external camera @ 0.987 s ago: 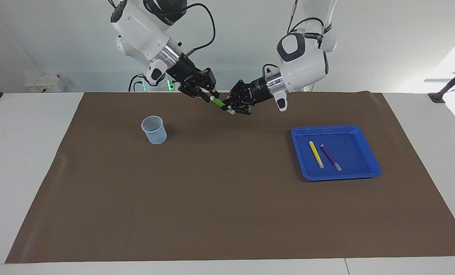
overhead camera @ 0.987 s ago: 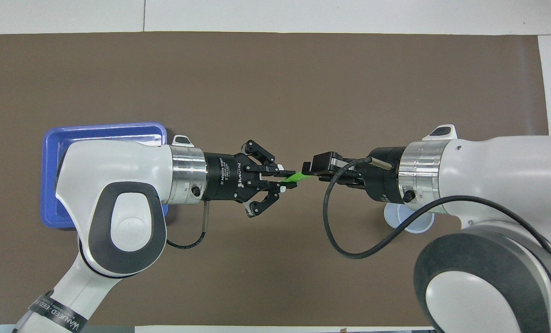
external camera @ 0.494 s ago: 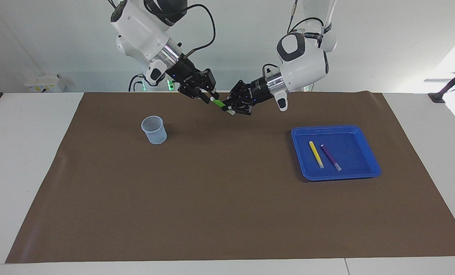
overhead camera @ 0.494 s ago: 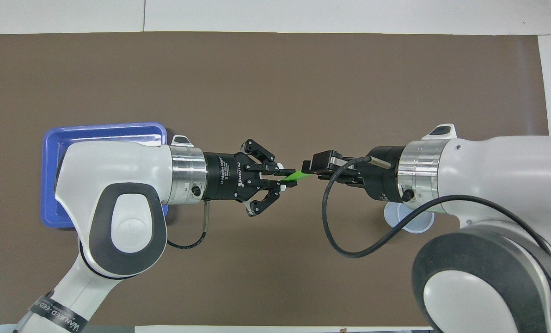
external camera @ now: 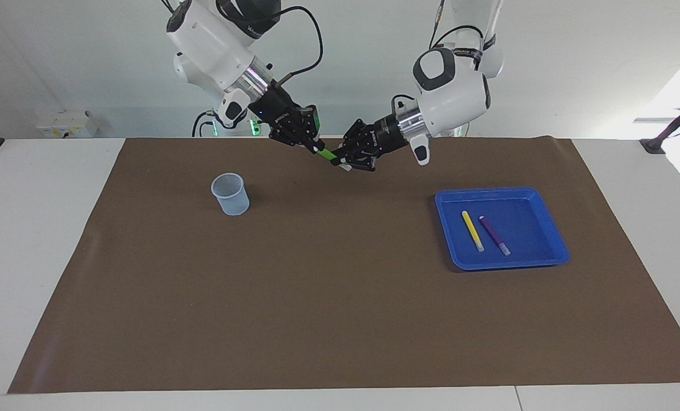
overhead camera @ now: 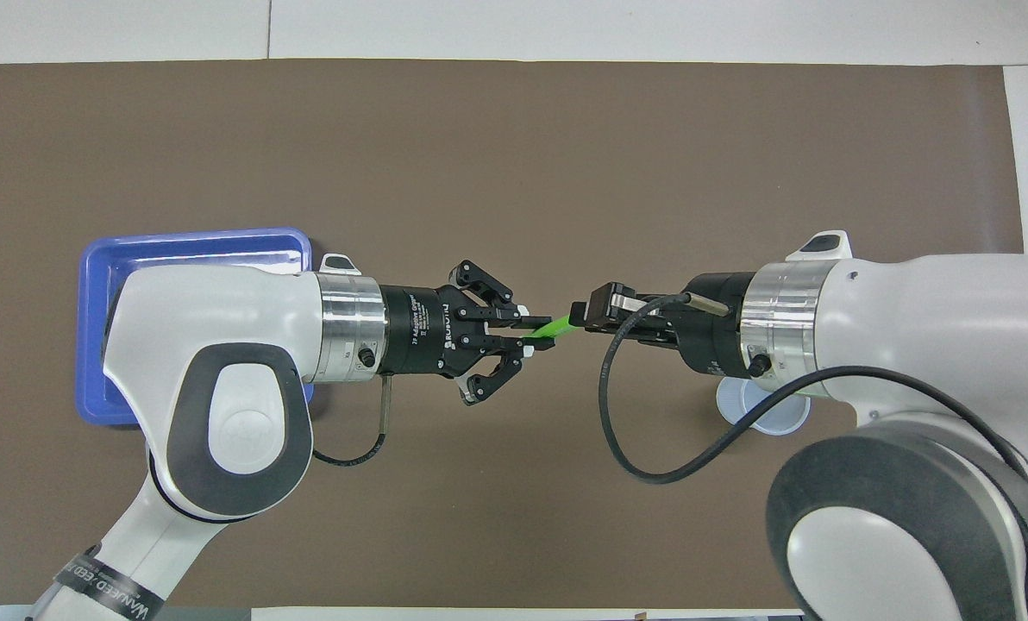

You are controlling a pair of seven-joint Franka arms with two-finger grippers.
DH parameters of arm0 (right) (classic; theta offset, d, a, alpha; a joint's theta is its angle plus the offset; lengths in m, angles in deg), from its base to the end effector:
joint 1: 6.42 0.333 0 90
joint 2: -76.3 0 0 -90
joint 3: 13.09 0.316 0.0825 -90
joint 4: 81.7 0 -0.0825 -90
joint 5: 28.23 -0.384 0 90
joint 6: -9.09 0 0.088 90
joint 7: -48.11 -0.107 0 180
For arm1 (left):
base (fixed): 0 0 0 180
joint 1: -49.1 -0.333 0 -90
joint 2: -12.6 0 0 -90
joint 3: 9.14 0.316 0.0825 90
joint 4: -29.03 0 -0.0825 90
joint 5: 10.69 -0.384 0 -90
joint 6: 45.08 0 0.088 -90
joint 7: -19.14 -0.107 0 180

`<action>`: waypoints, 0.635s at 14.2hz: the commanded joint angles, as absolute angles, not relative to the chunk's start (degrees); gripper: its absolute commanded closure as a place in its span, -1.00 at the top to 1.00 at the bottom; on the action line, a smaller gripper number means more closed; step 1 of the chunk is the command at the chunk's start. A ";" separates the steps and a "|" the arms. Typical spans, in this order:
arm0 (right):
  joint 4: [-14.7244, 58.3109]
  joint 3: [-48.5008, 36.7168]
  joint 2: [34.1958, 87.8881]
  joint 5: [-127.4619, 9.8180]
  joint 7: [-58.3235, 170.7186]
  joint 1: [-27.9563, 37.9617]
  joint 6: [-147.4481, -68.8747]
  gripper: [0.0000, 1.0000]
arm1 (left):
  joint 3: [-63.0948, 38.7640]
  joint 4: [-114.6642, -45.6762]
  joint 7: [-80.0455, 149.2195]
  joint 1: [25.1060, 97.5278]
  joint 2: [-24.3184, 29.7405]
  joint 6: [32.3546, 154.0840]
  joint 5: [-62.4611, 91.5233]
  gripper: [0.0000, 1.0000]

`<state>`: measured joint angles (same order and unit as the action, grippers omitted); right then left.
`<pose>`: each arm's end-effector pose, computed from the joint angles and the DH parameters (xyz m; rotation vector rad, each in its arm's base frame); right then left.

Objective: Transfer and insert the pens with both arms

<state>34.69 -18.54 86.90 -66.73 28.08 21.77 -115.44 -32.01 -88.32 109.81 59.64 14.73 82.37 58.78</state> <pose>0.4855 0.2258 0.5686 -2.4251 0.3093 -0.0770 0.4593 -0.3409 0.4933 1.5325 1.7317 -1.0142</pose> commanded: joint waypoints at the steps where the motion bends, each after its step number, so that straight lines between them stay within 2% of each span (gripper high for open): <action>1: 34.94 -18.45 87.11 -66.20 27.90 21.18 -114.93 -1.00 | -31.29 -89.80 111.08 60.70 16.81 84.04 60.15 -1.00; 2: 34.94 -18.45 87.11 -66.20 27.98 21.18 -114.84 -1.00 | -31.29 -89.63 111.08 60.27 16.73 84.47 60.15 0.98; 5: 33.54 -18.54 86.67 -63.41 28.42 20.65 -111.87 -1.00 | -31.20 -89.54 111.78 60.00 16.99 84.91 60.15 1.00; 9: 28.71 -18.54 85.88 -54.88 33.32 17.06 -101.77 -1.00 | -30.94 -89.80 111.61 59.65 17.17 84.57 59.45 1.00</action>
